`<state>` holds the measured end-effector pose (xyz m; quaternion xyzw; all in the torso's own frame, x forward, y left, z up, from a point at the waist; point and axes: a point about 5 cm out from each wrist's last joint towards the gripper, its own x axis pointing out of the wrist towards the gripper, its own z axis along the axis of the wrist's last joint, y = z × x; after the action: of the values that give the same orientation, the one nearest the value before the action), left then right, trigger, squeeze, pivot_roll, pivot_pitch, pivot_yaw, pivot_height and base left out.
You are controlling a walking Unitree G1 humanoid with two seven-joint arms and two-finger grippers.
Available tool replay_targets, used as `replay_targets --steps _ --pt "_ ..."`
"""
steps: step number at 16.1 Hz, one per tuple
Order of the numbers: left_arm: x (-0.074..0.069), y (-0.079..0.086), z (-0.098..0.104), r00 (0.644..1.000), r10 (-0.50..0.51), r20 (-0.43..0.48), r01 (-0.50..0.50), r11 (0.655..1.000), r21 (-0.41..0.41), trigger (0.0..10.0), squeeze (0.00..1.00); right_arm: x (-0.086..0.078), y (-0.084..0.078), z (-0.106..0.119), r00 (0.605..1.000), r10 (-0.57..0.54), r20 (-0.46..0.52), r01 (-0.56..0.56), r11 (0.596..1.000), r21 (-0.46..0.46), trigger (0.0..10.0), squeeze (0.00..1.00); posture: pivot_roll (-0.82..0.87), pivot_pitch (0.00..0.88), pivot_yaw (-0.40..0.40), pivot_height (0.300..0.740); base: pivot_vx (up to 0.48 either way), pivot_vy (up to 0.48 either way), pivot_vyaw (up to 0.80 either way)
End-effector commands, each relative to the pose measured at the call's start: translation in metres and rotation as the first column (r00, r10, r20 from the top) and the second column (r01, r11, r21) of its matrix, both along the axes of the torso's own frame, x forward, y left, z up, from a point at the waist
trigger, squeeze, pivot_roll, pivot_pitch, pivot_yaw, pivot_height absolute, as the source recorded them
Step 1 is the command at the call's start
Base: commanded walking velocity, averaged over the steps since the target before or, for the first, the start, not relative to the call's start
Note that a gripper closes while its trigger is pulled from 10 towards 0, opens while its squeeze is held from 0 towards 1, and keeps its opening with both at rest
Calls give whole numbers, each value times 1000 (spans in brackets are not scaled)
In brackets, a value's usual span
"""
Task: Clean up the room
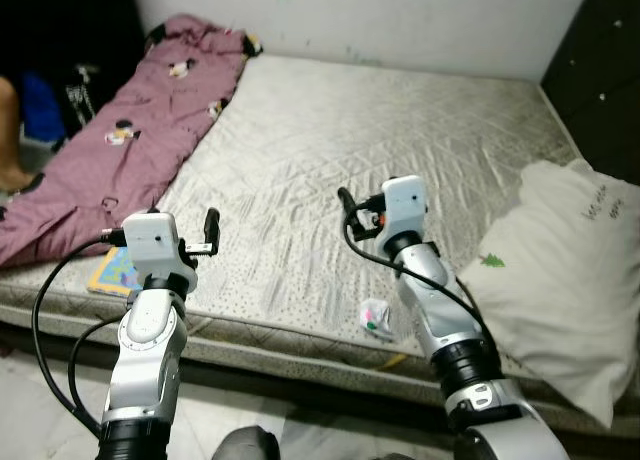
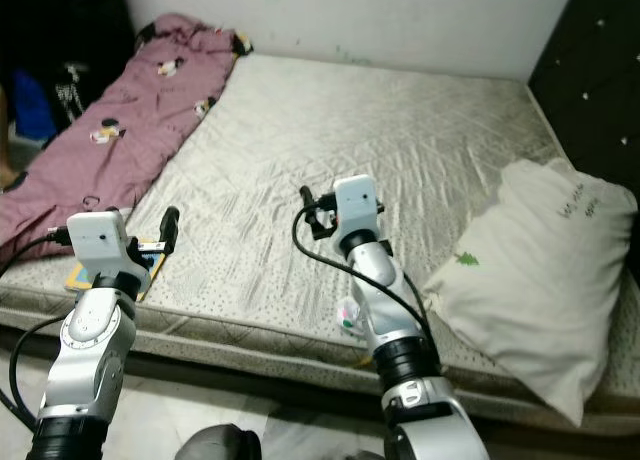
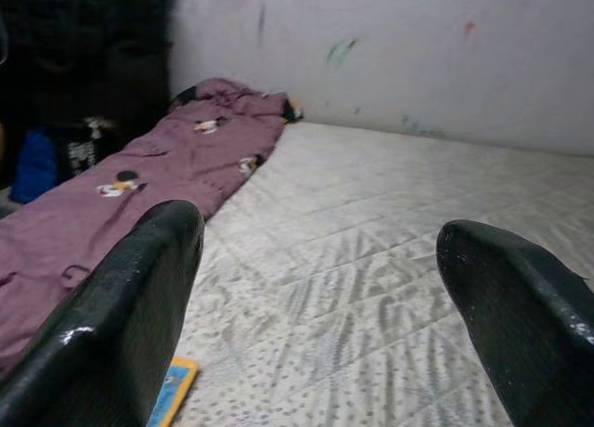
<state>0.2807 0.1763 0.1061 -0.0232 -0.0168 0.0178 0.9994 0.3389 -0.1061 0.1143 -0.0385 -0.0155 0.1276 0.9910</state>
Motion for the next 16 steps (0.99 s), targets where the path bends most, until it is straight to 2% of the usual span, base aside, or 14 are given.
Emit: replay_targets --steps 1,2,8,10,16 --pt "0 -4 -1 1000 -14 -9 14 1000 -3 10000 0 1 -6 0 1000 -18 -3 18 1000 7 10000 0 77 0 -27 740 0 476 0" --pt "0 -4 -1 1000 -12 -9 12 1000 -1 10000 0 1 -6 0 1000 -18 -4 18 1000 7 10000 0 77 0 -27 740 0 480 0" --pt "2 0 1 1000 9 -2 -9 1000 30 10000 0 1 -5 0 1000 -12 -2 12 1000 25 10000 0 77 0 -27 740 0 0 0" --pt "2 -1 1 1000 0 -5 0 1000 15 10000 0 1 -5 -2 1000 -16 -16 16 999 28 10000 0 77 0 -27 740 0 0 0" --pt "0 -1 0 1000 8 -10 -8 1000 16 10000 0 1 -6 -2 1000 -17 -13 17 999 29 10000 0 77 0 -27 740 0 0 -800"
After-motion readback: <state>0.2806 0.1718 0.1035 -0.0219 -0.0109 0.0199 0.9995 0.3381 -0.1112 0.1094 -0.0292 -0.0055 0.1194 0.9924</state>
